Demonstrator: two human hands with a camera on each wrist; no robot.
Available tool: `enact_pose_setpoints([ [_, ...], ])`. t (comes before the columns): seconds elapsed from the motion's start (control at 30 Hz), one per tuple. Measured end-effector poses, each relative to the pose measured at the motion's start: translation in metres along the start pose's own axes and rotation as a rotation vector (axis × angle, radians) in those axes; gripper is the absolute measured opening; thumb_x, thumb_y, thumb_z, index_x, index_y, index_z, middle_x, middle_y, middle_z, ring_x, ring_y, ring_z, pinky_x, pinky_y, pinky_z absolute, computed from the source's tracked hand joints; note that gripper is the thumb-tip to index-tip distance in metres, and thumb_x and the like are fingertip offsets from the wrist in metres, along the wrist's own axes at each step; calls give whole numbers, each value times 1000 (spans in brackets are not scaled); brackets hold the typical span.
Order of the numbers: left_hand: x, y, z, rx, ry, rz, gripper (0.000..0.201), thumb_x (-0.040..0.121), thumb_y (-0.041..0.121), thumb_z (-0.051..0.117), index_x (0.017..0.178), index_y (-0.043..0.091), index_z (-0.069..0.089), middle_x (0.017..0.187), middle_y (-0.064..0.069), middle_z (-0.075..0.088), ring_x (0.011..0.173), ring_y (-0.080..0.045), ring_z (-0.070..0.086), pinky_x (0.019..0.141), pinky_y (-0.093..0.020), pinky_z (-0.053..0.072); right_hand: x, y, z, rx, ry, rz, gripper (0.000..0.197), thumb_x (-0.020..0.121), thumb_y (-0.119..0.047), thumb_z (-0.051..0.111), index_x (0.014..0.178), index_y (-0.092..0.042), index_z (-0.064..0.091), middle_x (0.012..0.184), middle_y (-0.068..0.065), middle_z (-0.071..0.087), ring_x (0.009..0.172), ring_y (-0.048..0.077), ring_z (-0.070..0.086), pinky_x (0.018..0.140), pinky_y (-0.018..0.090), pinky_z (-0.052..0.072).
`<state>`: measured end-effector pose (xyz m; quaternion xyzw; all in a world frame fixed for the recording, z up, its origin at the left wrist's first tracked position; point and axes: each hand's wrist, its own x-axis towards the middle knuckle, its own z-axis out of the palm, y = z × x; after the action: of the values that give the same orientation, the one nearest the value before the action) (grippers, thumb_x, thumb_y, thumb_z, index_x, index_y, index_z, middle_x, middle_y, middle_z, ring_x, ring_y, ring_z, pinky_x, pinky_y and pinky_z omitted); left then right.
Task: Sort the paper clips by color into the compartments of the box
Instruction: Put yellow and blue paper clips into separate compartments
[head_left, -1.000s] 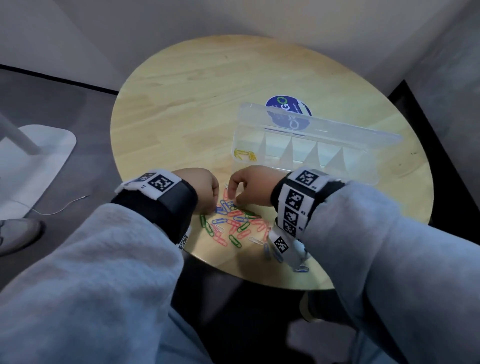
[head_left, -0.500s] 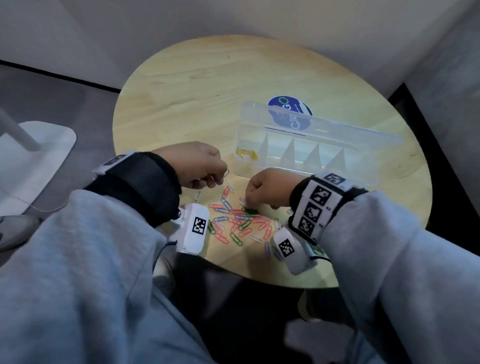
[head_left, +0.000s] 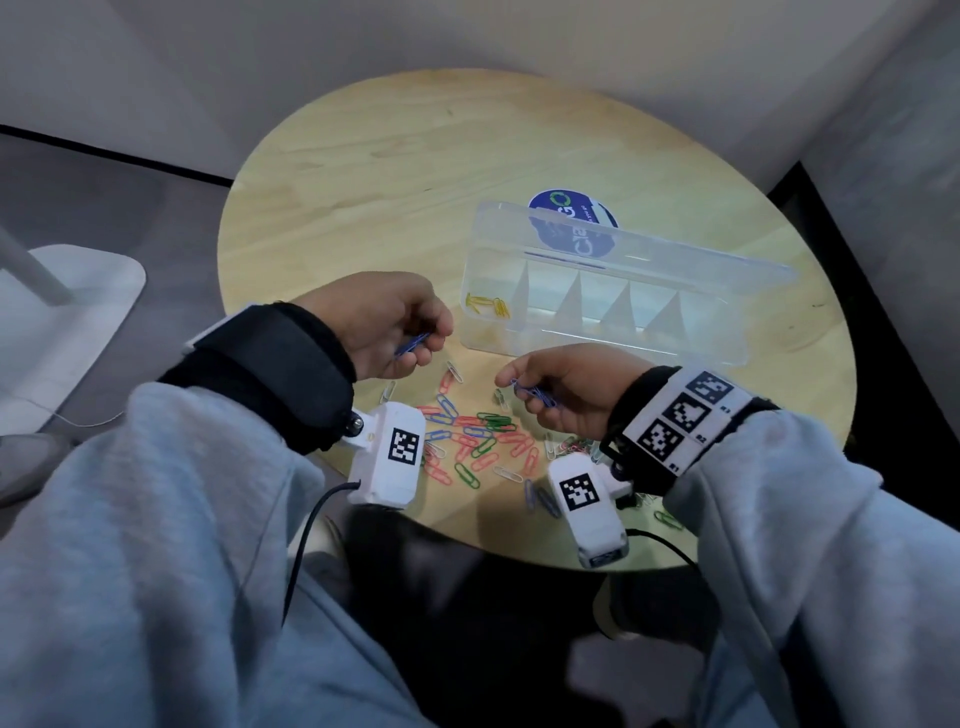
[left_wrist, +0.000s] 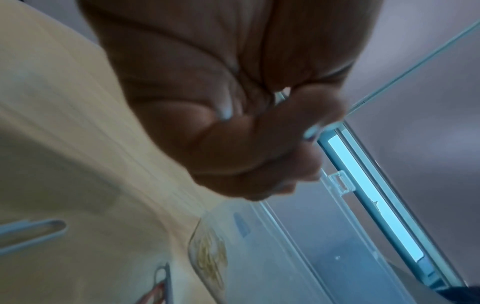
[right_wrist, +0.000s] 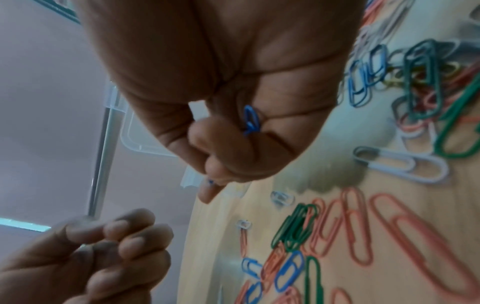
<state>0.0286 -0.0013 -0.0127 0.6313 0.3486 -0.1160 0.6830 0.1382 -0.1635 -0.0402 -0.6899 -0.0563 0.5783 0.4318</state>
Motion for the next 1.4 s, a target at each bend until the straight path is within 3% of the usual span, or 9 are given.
enact_pose_setpoints([
  [0.13, 5, -6, 7, 645, 111, 13, 12, 82, 21, 56, 71, 17, 55, 65, 0, 47, 54, -16, 39, 53, -21, 32, -1, -2, 6, -42, 54, 4, 26, 93, -8, 38, 70, -11, 50, 59, 1, 47, 39, 7, 46, 34, 13, 36],
  [0.23, 3, -14, 13, 997, 123, 82, 10, 77, 22, 62, 86, 25, 64, 65, 9, 52, 59, -9, 45, 60, -23, 35, 0, -1, 11, -378, 106, -54, 19, 89, -11, 54, 70, -12, 50, 59, 1, 44, 47, 12, 38, 37, 18, 32],
  [0.4, 4, -18, 26, 1136, 72, 120, 28, 76, 13, 64, 96, 33, 62, 61, 12, 44, 55, -5, 42, 50, -22, 29, -10, -6, 25, -970, 132, -140, 8, 81, -22, 68, 88, -18, 67, 60, -11, 51, 55, 5, 44, 52, 20, 35],
  [0.57, 6, -22, 32, 1216, 48, 84, 21, 75, 13, 68, 85, 26, 54, 61, 8, 45, 53, -8, 39, 46, -22, 27, -12, -5, 31, -1052, 183, -169, 6, 79, -15, 68, 83, -19, 67, 55, -10, 52, 50, 2, 45, 49, 20, 33],
  [0.7, 9, -22, 34, 1235, 55, 82, 13, 79, 15, 67, 82, 23, 57, 60, 9, 47, 53, -6, 41, 45, -21, 27, -10, -1, 37, -1123, 183, -179, 13, 80, -9, 63, 88, -18, 69, 60, -10, 54, 61, 10, 53, 58, 23, 43],
  [0.87, 11, -23, 36, 1246, 50, 77, 4, 81, 21, 67, 82, 21, 64, 70, 4, 59, 71, -15, 52, 49, -20, 33, -7, 4, 44, -1207, 191, -212, 7, 84, -14, 59, 85, -20, 60, 64, -8, 51, 71, 17, 55, 52, 20, 40],
  [1.03, 10, -27, 36, 1241, 56, 57, 17, 77, 31, 73, 87, 21, 64, 77, 4, 59, 71, -15, 52, 48, -23, 32, -3, 5, 42, -1228, 218, -204, 6, 82, -14, 62, 84, -19, 60, 77, -2, 59, 71, 18, 56, 54, 22, 42],
  [1.2, 14, -29, 37, 1252, 51, 27, 20, 77, 25, 74, 93, 14, 69, 82, 1, 63, 76, -18, 55, 64, -25, 40, -2, 4, 43, -1241, 229, -178, 13, 83, -13, 61, 95, -15, 66, 85, -1, 61, 77, 18, 56, 63, 25, 44],
  [1.4, 14, -29, 39, 1257, 59, 20, 21, 77, 26, 73, 92, 12, 72, 82, -1, 66, 76, -19, 58, 66, -26, 44, -1, 4, 44, -1261, 221, -138, 13, 81, -9, 60, 89, -11, 69, 91, 7, 72, 79, 20, 64, 69, 29, 53],
])
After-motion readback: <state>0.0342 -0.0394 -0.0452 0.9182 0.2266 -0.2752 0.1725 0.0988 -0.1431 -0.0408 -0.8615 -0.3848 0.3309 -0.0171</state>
